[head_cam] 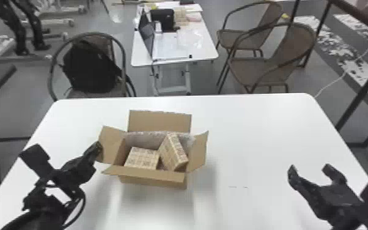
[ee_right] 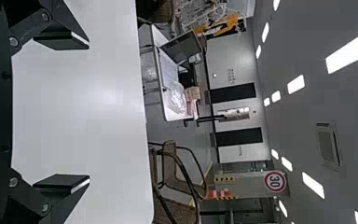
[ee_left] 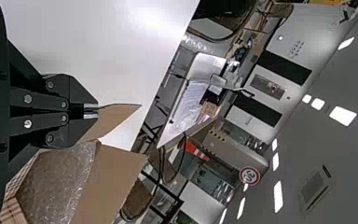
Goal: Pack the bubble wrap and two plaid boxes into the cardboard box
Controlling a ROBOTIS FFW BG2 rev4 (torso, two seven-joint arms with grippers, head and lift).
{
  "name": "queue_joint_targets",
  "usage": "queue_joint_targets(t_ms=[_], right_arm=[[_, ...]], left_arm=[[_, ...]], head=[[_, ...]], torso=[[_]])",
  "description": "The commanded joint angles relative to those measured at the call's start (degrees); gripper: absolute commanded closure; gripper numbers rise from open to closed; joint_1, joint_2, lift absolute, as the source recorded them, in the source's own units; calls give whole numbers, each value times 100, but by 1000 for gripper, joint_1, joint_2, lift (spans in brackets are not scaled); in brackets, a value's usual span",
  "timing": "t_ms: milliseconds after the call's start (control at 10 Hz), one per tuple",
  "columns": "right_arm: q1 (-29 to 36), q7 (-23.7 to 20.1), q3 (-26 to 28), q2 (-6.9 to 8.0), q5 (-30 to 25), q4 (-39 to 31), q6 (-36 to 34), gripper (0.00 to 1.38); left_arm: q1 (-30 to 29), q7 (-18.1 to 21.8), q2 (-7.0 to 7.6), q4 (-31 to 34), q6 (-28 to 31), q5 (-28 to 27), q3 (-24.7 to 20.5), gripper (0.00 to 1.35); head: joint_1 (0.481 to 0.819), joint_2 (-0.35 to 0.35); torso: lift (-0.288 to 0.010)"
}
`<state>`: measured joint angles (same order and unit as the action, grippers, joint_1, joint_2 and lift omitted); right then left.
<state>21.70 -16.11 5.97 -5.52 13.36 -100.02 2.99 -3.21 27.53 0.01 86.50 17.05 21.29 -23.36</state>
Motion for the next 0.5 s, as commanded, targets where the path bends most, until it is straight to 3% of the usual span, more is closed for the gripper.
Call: queue_joint_targets(t_ms=[0, 200, 400], right_arm=[[-87, -59, -8, 7, -44, 52, -53, 268], [-96, -59, -17, 7, -44, 52, -61, 268], [-96, -67, -17, 7, -27, 61, -96, 268]], left_arm=[[5, -213, -15, -116, -211, 183, 7, 1219], [-118, -740, -15, -151, -703, 552, 7, 1219], [-303, -1400, -15, -151, -1591, 816, 42, 1219]], head=[[695, 86], [695, 106], [695, 145]], torso=[[-48], [-48], [-48]])
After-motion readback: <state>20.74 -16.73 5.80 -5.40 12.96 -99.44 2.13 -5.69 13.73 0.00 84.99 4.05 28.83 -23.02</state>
